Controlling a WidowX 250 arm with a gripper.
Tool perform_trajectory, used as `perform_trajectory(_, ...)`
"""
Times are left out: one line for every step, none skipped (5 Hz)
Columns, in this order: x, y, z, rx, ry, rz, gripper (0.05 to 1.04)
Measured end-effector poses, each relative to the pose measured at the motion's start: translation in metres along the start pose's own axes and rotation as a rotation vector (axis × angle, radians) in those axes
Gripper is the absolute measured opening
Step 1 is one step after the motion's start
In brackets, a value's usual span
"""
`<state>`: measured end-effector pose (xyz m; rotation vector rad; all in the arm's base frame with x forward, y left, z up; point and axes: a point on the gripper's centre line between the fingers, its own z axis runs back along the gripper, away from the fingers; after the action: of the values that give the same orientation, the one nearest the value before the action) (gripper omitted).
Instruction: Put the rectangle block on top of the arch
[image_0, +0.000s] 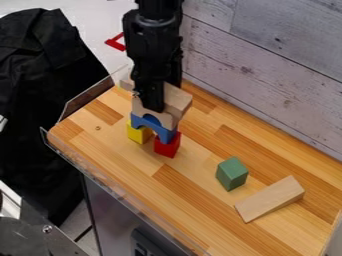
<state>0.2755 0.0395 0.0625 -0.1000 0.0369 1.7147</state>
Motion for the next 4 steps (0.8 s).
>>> perform_trajectory(-0.0029,0.0004,-0.0033,-0.007,0.02,0.007,0.585)
perform_trajectory(-0.0057,0.0001,-0.0062,-0.002,0.039,-0.005,0.653)
perform_trajectory(-0.0076,0.0,-0.0082,0.003,0.058,-0.042,0.944)
perform_trajectory(-0.0049,-0.0011,-0.0062,0.005,0.06,-0.052,1.005)
